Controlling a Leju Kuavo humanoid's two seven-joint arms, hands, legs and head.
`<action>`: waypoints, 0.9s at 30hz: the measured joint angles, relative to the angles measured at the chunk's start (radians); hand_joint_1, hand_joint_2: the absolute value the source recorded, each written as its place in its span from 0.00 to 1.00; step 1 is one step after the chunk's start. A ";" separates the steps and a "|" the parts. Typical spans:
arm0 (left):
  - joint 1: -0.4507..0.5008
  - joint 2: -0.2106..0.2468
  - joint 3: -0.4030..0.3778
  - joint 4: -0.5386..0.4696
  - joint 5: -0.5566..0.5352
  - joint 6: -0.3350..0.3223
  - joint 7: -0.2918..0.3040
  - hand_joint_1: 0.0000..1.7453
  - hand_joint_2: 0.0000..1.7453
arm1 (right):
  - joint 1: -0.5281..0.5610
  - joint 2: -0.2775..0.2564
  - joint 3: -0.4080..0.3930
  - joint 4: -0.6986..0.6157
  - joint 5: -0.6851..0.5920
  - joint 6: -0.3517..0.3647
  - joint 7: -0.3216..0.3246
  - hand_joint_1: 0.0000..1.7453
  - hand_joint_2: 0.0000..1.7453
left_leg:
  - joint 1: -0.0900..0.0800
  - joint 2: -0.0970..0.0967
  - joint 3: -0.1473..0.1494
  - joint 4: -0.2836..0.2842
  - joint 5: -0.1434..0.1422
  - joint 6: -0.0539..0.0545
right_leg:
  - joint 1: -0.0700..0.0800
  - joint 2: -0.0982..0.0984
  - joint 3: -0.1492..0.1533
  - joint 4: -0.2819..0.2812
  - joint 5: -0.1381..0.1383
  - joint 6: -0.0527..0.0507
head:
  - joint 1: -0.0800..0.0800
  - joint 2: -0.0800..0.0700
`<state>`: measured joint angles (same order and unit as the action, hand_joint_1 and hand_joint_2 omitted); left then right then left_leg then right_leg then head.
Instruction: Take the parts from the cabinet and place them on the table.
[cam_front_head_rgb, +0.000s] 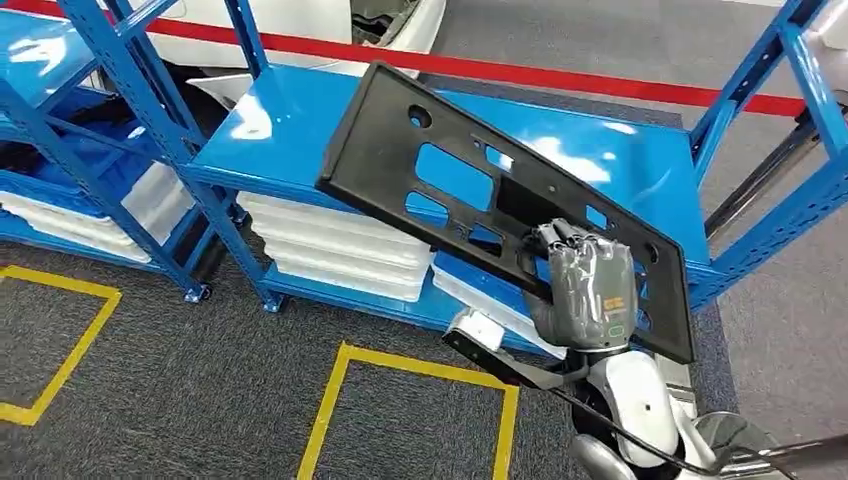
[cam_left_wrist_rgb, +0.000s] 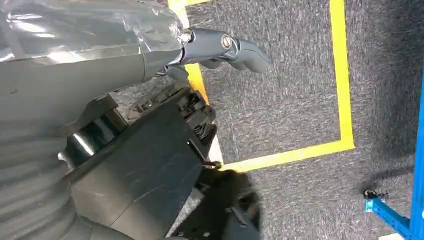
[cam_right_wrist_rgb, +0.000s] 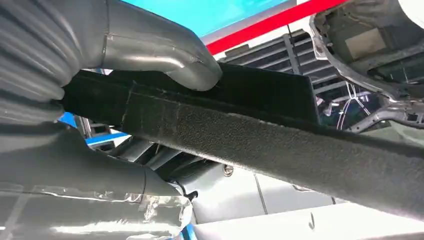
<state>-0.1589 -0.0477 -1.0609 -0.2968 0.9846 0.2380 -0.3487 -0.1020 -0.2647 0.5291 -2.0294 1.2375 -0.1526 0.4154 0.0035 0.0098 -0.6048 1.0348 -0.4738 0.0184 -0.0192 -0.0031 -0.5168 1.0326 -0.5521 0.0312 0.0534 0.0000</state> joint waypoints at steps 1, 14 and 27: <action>-0.001 0.000 0.000 0.000 0.001 0.001 0.000 0.00 1.00 | 0.001 0.000 0.000 0.000 -0.002 0.000 0.000 1.00 1.00 | -0.006 -0.001 -0.008 0.008 0.003 -0.006 | 0.008 0.002 0.000 -0.012 0.002 -0.001 | 0.001 0.000; 0.004 0.000 0.000 0.000 0.000 0.003 0.004 0.00 1.00 | 0.009 0.001 0.000 0.000 -0.002 -0.012 0.000 1.00 1.00 | 0.008 -0.005 0.016 0.119 -0.078 -0.053 | 0.001 -0.004 -0.070 0.000 0.057 -0.041 | -0.047 0.000; -0.003 0.000 0.000 0.000 -0.001 0.000 0.006 0.00 1.00 | 0.010 0.001 -0.001 0.002 -0.003 -0.014 -0.001 1.00 1.00 | 0.002 0.001 0.006 -0.015 0.004 0.010 | 0.000 -0.001 -0.161 0.278 -0.101 0.013 | -0.016 0.000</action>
<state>-0.1619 -0.0477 -1.0609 -0.2968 0.9838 0.2384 -0.3429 -0.0924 -0.2636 0.5279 -2.0275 1.2341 -0.1671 0.4147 0.0050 0.0107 -0.5989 1.0198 -0.4701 0.0279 -0.0189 -0.0042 -0.6774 1.3102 -0.6527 0.0442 0.0378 0.0000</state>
